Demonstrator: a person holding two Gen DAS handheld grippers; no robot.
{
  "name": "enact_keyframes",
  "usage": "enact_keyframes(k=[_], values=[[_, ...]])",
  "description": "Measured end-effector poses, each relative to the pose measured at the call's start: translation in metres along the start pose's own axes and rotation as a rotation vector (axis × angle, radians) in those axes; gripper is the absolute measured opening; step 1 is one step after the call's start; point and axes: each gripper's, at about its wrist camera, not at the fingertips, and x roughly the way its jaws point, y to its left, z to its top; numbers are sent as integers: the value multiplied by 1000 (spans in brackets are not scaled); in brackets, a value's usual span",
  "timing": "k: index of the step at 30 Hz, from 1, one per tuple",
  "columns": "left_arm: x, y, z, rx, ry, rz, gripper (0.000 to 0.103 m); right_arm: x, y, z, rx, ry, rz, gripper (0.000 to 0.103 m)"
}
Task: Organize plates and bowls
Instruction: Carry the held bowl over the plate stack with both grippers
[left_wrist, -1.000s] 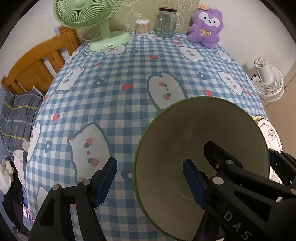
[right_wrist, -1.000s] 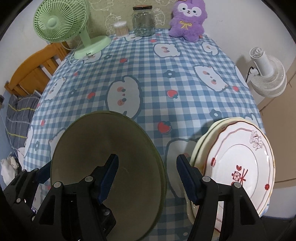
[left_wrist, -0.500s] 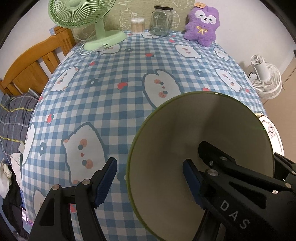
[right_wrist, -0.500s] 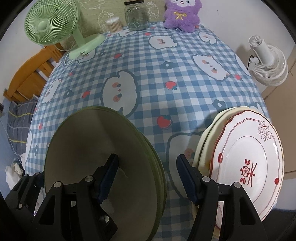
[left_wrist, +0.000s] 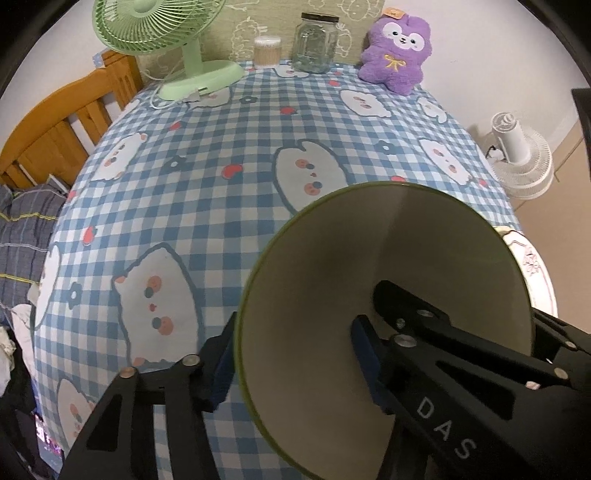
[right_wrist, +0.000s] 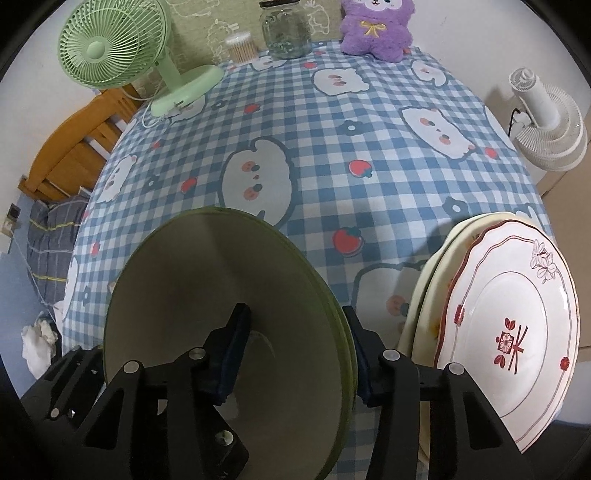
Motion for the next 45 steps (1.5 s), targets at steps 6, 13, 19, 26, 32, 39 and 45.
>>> enact_keyframes(k=[6,13,19,26,32,39,45], values=[[0,-3,0,2,6,-12,54,0,0,0,-2,8,-2,51],[-1,-3,-1,-1,4,-16,52,-2,2,-2,-9,4,-15,50],[-5,-1,-2,-20,11,-26,52,-6,4,-2,-9,0,-25,51],[-17,-4,-1,-9,-13,-39,52,-23,4,-1,-4,-26,-38,51],[-34,-6,-1,25,-43,-46,52,-44,8,-4,9,-58,-46,50],[-56,-8,0,49,-69,-53,51,-68,11,-7,39,-91,-52,51],[-72,-14,-1,64,-90,-56,51,-86,5,-9,47,-121,-47,50]])
